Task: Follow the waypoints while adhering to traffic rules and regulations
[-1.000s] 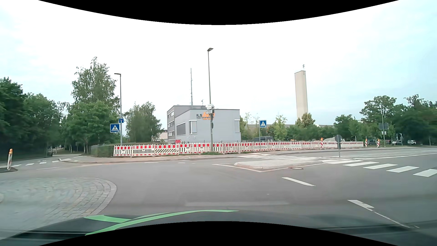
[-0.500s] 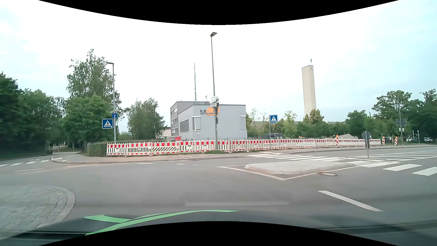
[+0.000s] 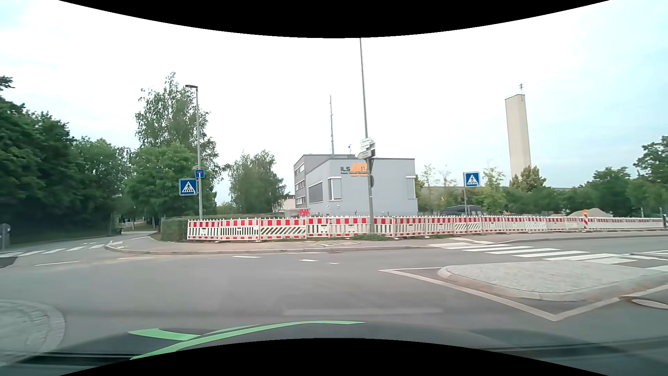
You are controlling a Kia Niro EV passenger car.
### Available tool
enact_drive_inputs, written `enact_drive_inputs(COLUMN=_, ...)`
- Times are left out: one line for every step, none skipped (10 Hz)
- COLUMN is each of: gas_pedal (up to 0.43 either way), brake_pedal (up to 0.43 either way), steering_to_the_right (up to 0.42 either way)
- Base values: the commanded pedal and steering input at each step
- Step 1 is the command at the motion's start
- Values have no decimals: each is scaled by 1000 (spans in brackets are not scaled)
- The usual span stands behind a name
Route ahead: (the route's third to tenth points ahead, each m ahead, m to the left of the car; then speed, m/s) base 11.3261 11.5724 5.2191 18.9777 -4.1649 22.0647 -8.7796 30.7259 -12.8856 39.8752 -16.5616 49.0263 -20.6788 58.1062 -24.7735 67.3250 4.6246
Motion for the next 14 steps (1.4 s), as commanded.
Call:
enact_drive_inputs(gas_pedal=0, brake_pedal=0, steering_to_the_right=-331)
enact_drive_inputs(gas_pedal=0, brake_pedal=0, steering_to_the_right=-344)
enact_drive_inputs(gas_pedal=8, brake_pedal=0, steering_to_the_right=-363)
enact_drive_inputs(gas_pedal=20, brake_pedal=0, steering_to_the_right=-377)
enact_drive_inputs(gas_pedal=20, brake_pedal=0, steering_to_the_right=-396)
enact_drive_inputs(gas_pedal=20, brake_pedal=0, steering_to_the_right=-411)
enact_drive_inputs(gas_pedal=20, brake_pedal=0, steering_to_the_right=-431)
enact_drive_inputs(gas_pedal=28, brake_pedal=0, steering_to_the_right=-446)
enact_drive_inputs(gas_pedal=47, brake_pedal=0, steering_to_the_right=-454)
enact_drive_inputs(gas_pedal=47, brake_pedal=0, steering_to_the_right=-459)
enact_drive_inputs(gas_pedal=47, brake_pedal=0, steering_to_the_right=-465)
enact_drive_inputs(gas_pedal=59, brake_pedal=0, steering_to_the_right=-465)
enact_drive_inputs(gas_pedal=59, brake_pedal=0, steering_to_the_right=-464)
enact_drive_inputs(gas_pedal=59, brake_pedal=0, steering_to_the_right=-464)
